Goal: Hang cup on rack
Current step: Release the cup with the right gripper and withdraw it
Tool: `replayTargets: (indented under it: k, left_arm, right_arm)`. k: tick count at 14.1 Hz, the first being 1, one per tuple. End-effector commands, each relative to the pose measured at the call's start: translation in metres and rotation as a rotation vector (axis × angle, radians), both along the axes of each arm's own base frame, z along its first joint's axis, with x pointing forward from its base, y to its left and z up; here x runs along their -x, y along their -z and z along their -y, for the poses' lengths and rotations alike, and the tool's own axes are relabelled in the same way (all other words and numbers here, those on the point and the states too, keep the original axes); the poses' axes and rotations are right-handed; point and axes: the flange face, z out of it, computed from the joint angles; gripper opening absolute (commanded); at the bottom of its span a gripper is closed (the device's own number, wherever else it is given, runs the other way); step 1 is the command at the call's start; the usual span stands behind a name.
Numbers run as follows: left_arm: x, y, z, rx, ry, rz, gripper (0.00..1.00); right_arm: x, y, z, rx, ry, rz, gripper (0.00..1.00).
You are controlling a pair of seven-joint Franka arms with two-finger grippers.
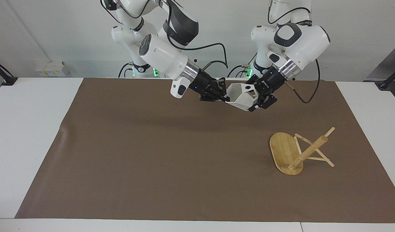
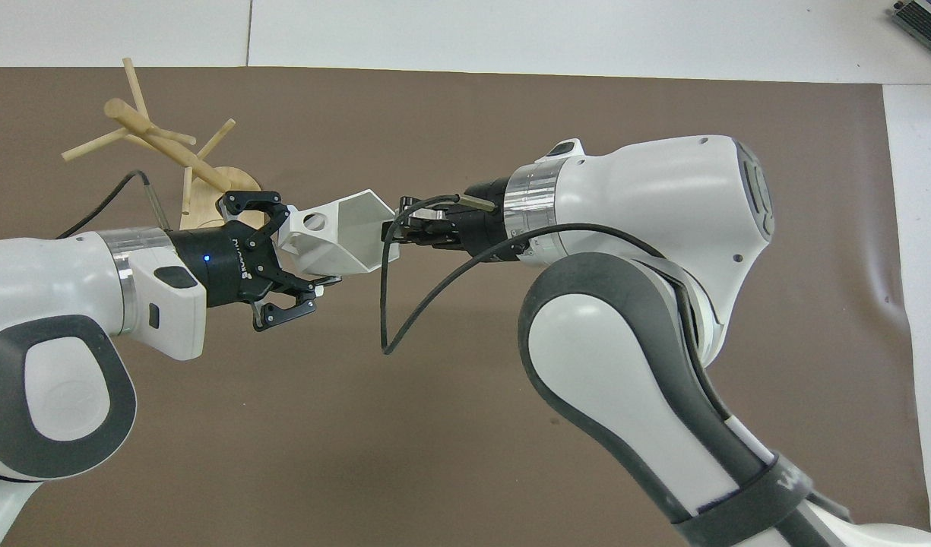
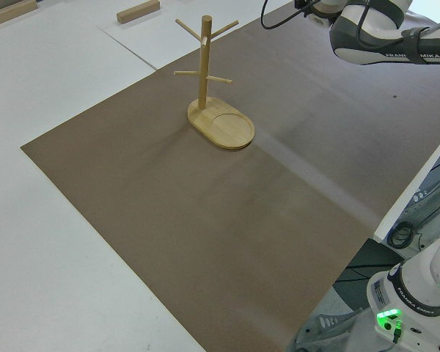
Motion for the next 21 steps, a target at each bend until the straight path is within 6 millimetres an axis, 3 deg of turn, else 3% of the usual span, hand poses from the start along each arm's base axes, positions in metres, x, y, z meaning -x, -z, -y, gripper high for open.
replayTargets:
  k: [1, 6, 11, 13, 19, 21]
  left_arm:
    - [0.005, -0.002, 0.000, 0.026, -0.043, -0.014, 0.00]
    - [0.005, -0.002, 0.000, 0.027, -0.044, -0.015, 0.00]
    - [0.005, -0.002, 0.000, 0.027, -0.046, -0.017, 0.00]
    - [0.005, -0.002, 0.000, 0.027, -0.046, -0.017, 0.00]
    - [0.006, 0.004, -0.009, 0.022, -0.064, -0.022, 0.00]
    - [0.004, 0.006, -0.017, 0.020, -0.087, -0.023, 0.00]
  right_arm:
    - [0.005, -0.001, -0.005, 0.008, 0.008, -0.029, 0.00]
    - [0.005, -0.001, -0.006, 0.009, 0.006, -0.029, 0.00]
    - [0.005, -0.001, -0.005, 0.017, 0.004, -0.020, 0.50]
    - [0.005, 0.001, -0.005, 0.062, -0.007, 0.009, 1.00]
    - [0.004, 0.002, -0.002, 0.082, -0.011, 0.017, 1.00]
    - [-0.006, 0.002, 0.019, 0.157, -0.010, 0.054, 1.00]
